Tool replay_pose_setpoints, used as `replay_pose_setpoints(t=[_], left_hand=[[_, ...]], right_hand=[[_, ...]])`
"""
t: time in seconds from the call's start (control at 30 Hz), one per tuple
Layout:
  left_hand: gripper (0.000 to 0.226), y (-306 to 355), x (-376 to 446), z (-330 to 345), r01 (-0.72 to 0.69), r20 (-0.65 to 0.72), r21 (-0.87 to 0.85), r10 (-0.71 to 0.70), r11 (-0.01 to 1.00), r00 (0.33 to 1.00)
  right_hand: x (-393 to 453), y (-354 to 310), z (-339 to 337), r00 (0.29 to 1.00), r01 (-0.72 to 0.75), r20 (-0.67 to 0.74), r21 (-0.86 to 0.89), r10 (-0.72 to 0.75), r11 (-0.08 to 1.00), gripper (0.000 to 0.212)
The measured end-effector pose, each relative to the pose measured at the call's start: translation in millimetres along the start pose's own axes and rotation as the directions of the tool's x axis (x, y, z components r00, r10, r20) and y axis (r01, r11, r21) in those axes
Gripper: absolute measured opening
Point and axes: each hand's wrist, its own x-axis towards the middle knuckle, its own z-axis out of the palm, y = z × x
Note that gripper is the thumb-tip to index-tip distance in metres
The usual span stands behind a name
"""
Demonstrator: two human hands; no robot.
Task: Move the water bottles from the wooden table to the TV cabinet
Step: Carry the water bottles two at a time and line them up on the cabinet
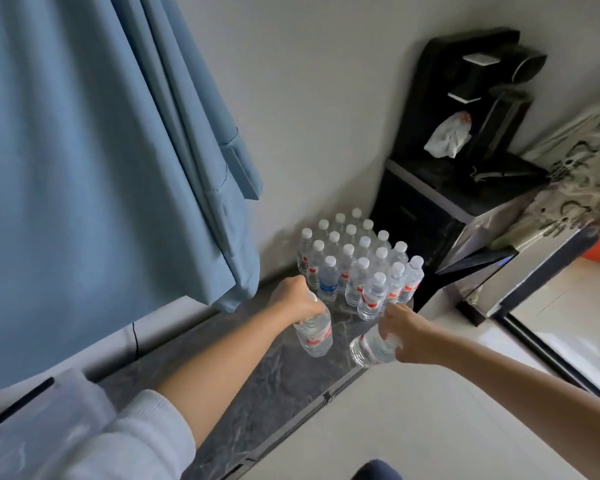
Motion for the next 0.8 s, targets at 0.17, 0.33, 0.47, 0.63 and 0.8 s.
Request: replay_pose_setpoints(t=[0.17, 0.33, 0.47, 0.63, 0.8], left_hand=[[0.036, 2.5, 67.4, 26.3, 0.112, -0.032, -0.08, -0.114, 0.991, 0.993], [0.036, 13.4, 126.1, 53.9, 0.208, -0.024, -0.098, -0.211, 0.973, 0.977], [0.036, 23.6, 171.5, 76.7, 0.318, -0.004, -0.137, -0.321, 0.938, 0.947], [0.019, 35.7, 216.7, 99.5, 0.381, 0.049, -0.175, -0.379, 0.908, 0.924], [0.044, 40.0, 251.9, 117.8, 0.406, 0.089, -0.199, -0.396, 0.892, 0.914]], right_hand=[[55.7, 35.6, 4.3, 0.994, 0.072, 0.081, 0.045, -0.075, 0.996, 0.039], [111.3, 79.8, 11.0, 0.966, 0.186, 0.183, -0.005, -0.182, 0.982, 0.039], [154.6, 111.7, 16.3, 0.909, 0.328, 0.3, -0.088, -0.289, 0.941, 0.041], [197.5, 140.8, 23.8, 0.847, 0.45, 0.385, -0.154, -0.365, 0.88, 0.04], [226.3, 153.6, 32.5, 0.818, 0.486, 0.418, -0.132, -0.396, 0.864, 0.04]])
